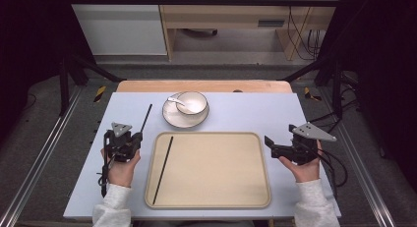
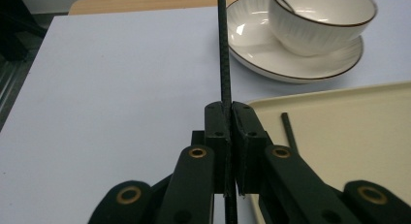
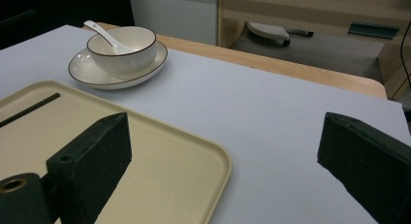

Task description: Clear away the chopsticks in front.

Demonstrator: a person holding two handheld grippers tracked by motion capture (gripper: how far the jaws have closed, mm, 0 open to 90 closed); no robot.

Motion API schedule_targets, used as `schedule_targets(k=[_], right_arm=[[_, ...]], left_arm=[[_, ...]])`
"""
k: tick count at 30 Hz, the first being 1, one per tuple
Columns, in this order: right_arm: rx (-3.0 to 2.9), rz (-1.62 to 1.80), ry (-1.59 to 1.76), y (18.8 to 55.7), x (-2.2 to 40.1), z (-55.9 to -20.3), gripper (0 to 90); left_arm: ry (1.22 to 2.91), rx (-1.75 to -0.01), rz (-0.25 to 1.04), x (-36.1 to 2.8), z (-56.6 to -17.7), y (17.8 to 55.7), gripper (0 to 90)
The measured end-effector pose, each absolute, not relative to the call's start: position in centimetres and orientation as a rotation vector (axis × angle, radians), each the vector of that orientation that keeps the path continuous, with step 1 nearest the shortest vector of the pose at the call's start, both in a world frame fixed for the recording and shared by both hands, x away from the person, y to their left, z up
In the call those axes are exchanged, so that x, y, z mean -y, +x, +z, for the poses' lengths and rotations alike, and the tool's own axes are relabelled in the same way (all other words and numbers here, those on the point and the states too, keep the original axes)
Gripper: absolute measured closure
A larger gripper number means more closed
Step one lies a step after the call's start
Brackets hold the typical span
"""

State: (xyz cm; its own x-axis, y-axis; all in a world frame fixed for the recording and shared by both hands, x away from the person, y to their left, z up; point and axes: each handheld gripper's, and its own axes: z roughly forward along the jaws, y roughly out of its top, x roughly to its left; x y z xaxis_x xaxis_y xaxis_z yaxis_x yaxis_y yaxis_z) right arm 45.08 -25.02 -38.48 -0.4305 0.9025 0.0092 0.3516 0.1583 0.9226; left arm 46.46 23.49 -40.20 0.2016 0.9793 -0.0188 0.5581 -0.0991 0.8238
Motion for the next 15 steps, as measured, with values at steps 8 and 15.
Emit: schedule_targets(k=[8,15], right_arm=[[-1.865,1.266,1.194,45.0,25.0,-38.4,5.6],[-1.87,1.261,1.192,45.0,25.0,-38.5,5.6]], left_arm=[[1.707,-1.434,0.73,-21.6,-40.7,43.3,85.7],[1.699,-1.442,0.654,-20.0,-43.2,41.3,85.6]])
